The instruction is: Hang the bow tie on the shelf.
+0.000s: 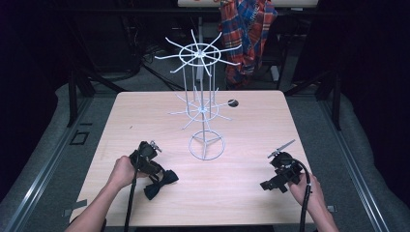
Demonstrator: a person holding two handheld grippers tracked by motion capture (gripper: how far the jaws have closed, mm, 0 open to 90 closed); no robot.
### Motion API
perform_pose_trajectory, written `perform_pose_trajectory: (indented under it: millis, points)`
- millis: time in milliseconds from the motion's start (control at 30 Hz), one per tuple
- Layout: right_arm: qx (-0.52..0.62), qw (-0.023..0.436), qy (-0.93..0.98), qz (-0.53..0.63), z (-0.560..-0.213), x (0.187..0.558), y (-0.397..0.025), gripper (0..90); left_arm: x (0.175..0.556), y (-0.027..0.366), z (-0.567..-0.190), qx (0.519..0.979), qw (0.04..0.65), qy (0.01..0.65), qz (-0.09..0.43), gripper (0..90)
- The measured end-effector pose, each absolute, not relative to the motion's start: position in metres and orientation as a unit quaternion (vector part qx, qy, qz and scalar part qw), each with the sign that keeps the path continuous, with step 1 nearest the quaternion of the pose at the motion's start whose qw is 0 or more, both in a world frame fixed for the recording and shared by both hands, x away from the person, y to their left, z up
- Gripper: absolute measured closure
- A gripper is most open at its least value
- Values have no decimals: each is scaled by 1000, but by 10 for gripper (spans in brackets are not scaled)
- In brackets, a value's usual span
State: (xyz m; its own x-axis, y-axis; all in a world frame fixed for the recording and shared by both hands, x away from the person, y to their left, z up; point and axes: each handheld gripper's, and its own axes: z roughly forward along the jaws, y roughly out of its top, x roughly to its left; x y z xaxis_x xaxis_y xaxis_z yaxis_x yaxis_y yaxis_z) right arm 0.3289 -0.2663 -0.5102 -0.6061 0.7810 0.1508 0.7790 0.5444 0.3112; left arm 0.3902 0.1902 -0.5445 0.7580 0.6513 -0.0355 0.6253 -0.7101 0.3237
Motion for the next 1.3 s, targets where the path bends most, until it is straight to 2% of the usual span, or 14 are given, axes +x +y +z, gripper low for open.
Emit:
perform_pose_trajectory:
  millis: [200, 333, 867, 1167, 1300]
  points:
    - [441, 5, 880, 175, -510, 329, -267, 151, 390, 188, -545, 925, 156, 344, 44, 769]
    - [444, 9, 879, 175, -510, 328, -267, 151, 390, 190, -542, 921, 165, 349, 47, 792]
    - [449, 4, 875, 183, -510, 328, -267, 151, 384, 209, -509, 889, 249, 375, 84, 793]
    - [448, 3, 875, 184, -510, 328, -267, 151, 378, 213, -495, 878, 262, 388, 97, 795]
    - [449, 6, 874, 185, -511, 328, -267, 151, 372, 214, -487, 874, 268, 388, 119, 795]
